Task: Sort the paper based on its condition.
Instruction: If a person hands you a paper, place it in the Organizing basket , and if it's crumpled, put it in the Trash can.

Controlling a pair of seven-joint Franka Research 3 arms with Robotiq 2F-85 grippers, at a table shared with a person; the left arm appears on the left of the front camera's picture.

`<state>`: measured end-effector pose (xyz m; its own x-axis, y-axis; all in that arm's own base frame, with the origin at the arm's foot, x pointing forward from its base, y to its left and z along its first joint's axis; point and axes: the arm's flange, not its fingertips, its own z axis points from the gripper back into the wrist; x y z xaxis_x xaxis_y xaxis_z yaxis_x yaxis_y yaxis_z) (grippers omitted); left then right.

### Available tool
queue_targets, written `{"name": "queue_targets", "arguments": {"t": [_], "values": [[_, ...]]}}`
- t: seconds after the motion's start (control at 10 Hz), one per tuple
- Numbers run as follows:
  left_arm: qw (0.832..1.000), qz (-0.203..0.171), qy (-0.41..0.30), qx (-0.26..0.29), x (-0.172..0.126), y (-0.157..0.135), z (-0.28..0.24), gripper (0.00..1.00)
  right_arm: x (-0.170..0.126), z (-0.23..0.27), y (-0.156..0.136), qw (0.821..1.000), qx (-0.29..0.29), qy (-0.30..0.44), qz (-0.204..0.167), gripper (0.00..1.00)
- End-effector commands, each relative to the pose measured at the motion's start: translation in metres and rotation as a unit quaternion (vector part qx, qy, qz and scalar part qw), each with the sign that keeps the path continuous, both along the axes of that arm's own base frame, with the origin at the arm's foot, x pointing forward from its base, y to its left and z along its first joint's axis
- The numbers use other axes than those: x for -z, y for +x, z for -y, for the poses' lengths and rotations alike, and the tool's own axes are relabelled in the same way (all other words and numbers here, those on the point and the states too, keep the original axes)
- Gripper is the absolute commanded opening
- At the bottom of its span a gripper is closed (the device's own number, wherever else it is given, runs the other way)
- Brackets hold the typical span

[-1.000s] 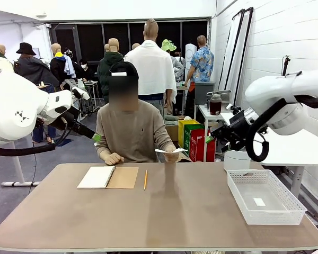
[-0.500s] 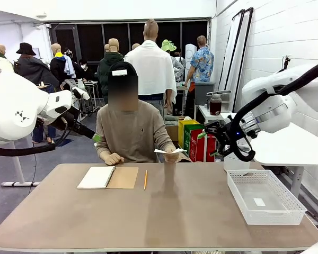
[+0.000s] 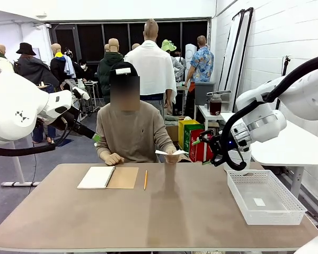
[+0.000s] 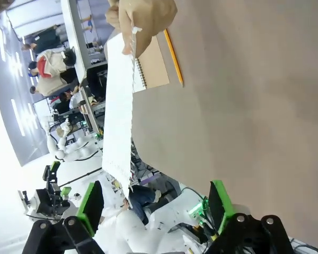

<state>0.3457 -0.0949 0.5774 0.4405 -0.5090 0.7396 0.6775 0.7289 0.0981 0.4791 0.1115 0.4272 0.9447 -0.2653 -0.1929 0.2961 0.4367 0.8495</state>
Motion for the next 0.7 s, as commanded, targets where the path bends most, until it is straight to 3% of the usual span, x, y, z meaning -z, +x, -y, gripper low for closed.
{"name": "queue_targets", "arguments": {"t": [0.0, 0.3, 0.6], "values": [[1.0, -0.002, -0.001, 0.006, 0.001, -0.001, -0.001, 1.0, -0.006, 0.005, -0.002, 1.0, 0.001, -0.003, 0.009, 1.0], [1.0, -0.002, -0.001, 0.006, 0.001, -0.001, -0.001, 1.0, -0.004, 0.004, 0.0, 1.0, 0.004, -0.001, 0.005, 1.0], [1.0, -0.002, -0.001, 0.006, 0.001, -0.001, -0.001, 1.0, 0.0, -0.024, 0.023, 0.996, -0.022, 0.048, -0.077, 1.0]]}}
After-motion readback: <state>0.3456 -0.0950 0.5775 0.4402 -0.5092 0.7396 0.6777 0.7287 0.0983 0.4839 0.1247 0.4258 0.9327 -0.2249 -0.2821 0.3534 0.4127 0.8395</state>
